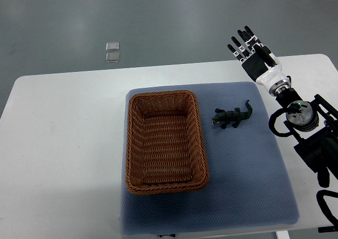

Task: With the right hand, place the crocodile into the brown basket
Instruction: 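Move the right hand over the dark green toy crocodile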

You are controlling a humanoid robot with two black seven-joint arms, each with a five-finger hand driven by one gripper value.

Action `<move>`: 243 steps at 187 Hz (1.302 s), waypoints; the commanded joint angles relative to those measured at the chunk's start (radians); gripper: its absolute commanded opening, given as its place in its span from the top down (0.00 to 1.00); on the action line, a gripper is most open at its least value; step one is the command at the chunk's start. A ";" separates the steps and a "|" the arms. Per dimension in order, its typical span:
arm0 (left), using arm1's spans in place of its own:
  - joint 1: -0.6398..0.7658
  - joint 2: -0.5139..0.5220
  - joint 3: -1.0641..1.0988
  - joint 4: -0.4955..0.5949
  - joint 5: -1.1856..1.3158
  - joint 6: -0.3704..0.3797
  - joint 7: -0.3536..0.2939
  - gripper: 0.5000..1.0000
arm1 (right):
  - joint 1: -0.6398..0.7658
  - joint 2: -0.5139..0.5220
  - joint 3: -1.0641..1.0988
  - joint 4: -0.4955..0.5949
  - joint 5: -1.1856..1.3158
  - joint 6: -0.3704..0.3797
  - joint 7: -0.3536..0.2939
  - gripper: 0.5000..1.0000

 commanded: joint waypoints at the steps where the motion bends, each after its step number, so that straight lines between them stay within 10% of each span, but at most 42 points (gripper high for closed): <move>1: 0.000 0.000 0.000 0.000 0.001 0.000 0.000 0.00 | 0.000 0.000 0.000 0.000 0.000 0.000 0.000 0.14; 135: 0.000 0.000 -0.001 0.000 0.000 0.000 0.000 0.00 | 0.115 -0.156 -0.173 0.015 -0.212 0.017 -0.055 0.14; 182: 0.000 0.000 0.002 -0.003 0.001 -0.009 0.000 0.00 | 0.443 -0.388 -0.733 0.103 -0.406 0.078 -0.155 0.14; 243: -0.001 0.000 0.004 -0.006 0.001 -0.012 0.000 0.00 | 0.992 -0.304 -1.565 0.158 -0.575 0.161 -0.262 0.14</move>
